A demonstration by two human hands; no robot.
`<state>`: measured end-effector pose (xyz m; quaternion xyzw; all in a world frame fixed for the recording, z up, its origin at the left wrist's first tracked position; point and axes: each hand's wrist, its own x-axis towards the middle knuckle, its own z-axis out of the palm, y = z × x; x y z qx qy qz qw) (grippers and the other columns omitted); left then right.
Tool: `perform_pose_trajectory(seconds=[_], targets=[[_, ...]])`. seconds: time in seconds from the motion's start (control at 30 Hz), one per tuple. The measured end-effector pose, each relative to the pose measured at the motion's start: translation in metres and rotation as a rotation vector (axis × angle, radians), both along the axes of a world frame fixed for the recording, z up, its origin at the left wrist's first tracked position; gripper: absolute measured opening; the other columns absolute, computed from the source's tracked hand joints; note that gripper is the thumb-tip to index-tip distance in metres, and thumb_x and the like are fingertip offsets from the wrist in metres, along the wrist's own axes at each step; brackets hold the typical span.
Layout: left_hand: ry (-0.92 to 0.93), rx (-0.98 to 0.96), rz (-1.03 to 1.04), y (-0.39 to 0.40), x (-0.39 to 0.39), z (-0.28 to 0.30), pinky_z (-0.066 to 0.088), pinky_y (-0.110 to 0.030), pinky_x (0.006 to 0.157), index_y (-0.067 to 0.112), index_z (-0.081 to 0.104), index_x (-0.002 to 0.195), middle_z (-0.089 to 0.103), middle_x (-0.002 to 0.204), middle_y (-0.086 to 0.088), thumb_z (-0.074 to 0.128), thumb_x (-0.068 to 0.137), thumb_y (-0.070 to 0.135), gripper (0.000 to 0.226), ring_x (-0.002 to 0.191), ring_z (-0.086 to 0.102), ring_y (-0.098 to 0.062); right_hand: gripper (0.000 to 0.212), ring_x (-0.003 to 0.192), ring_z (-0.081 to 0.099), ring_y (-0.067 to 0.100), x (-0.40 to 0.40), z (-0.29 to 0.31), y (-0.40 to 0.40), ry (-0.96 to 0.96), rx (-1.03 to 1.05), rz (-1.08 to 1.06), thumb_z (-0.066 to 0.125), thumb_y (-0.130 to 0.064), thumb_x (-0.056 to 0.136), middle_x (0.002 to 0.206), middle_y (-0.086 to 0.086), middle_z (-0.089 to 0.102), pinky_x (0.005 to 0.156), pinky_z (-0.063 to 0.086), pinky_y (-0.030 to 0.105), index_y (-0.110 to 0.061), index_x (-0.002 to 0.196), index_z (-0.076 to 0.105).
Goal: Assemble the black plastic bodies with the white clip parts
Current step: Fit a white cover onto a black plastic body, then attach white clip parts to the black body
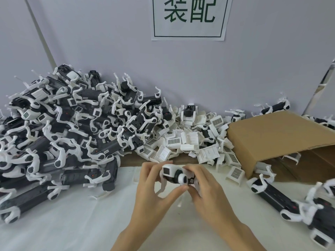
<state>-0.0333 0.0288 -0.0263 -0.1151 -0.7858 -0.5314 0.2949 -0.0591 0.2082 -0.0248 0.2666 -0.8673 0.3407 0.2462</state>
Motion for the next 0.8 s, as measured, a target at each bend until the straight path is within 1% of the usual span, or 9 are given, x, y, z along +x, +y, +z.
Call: perform_pose_trajectory(seconds=[0.1,0.17,0.3,0.37,0.47,0.53,0.6,0.7,0.8], targets=[[0.046,-0.028,-0.007,0.003,0.003,0.001,0.047,-0.015,0.092,0.036,0.07,0.129,0.057,0.116,0.005,0.073,0.089,0.051,0.043,0.111,0.062,-0.014,0.069,0.107,0.057,-0.006,-0.005,-0.004,0.007,-0.12,-0.045,0.066,0.071,0.004,0.09,0.123,-0.031,0.054,0.086,0.047,0.01,-0.045,0.129,0.042],[-0.007,0.071,-0.024,0.008,0.005,0.004,0.05,-0.018,0.088,0.038,0.074,0.126,0.058,0.112,0.007,0.067,0.093,0.051,0.036,0.107,0.064,-0.017,0.072,0.111,0.055,-0.01,-0.007,-0.005,0.01,-0.118,-0.034,0.102,0.068,0.007,0.09,0.126,-0.031,0.051,0.088,0.044,0.007,-0.044,0.134,0.041],[-0.156,0.363,-0.086,0.009,0.006,0.012,0.05,-0.018,0.084,0.041,0.08,0.108,0.062,0.104,0.01,0.057,0.107,0.044,0.023,0.097,0.066,-0.006,0.061,0.122,0.053,0.003,-0.009,-0.009,0.007,-0.047,-0.039,0.105,0.07,0.001,0.093,0.13,-0.019,0.051,0.098,0.043,0.015,-0.035,0.136,0.047],[-0.218,0.385,-0.112,0.004,0.005,0.012,0.052,-0.023,0.089,0.041,0.078,0.107,0.063,0.103,0.01,0.055,0.107,0.048,0.025,0.099,0.065,-0.006,0.053,0.125,0.051,0.009,-0.01,-0.01,0.005,0.015,-0.053,0.06,0.073,-0.006,0.093,0.132,-0.014,0.05,0.103,0.043,0.022,-0.03,0.135,0.051],[-0.239,0.315,-0.092,0.002,0.004,0.01,0.053,-0.017,0.085,0.039,0.071,0.116,0.068,0.109,0.015,0.07,0.096,0.054,0.025,0.101,0.069,-0.007,0.044,0.125,0.053,0.013,-0.009,-0.01,0.003,0.077,-0.047,0.042,0.079,-0.019,0.092,0.13,-0.008,0.051,0.102,0.047,0.026,-0.027,0.132,0.062],[-0.25,0.362,-0.071,0.001,0.001,0.006,0.052,-0.015,0.082,0.03,0.069,0.123,0.073,0.109,0.007,0.07,0.089,0.048,0.038,0.099,0.072,-0.011,0.048,0.133,0.05,0.012,-0.009,-0.008,0.004,-0.069,-0.126,0.09,0.08,-0.03,0.092,0.136,-0.011,0.049,0.108,0.041,0.021,-0.036,0.135,0.061],[-0.249,0.403,-0.06,-0.002,-0.003,0.002,0.052,-0.014,0.081,0.029,0.068,0.126,0.076,0.105,0.004,0.067,0.088,0.05,0.044,0.097,0.073,-0.01,0.05,0.137,0.048,0.004,-0.008,-0.002,0.006,-0.369,-0.272,0.165,0.072,-0.047,0.094,0.14,-0.02,0.051,0.11,0.039,0.017,-0.046,0.14,0.053],[-0.266,0.414,-0.046,-0.011,-0.008,-0.003,0.053,-0.019,0.085,0.039,0.067,0.127,0.077,0.101,0.009,0.063,0.087,0.057,0.044,0.096,0.072,-0.005,0.038,0.105,0.072,0.016,-0.01,0.001,0.014,-0.631,-0.369,0.228,0.069,-0.044,0.098,0.116,-0.007,0.07,0.096,0.058,0.04,-0.042,0.134,0.059],[-0.286,0.447,-0.044,-0.014,-0.013,-0.008,0.056,-0.02,0.09,0.04,0.061,0.139,0.078,0.108,0.012,0.059,0.091,0.067,0.056,0.101,0.073,-0.004,0.025,0.086,0.073,0.038,-0.013,0.009,0.017,-0.699,-0.469,0.224,0.076,-0.037,0.094,0.101,0.014,0.072,0.066,0.061,0.042,-0.029,0.117,0.071]])
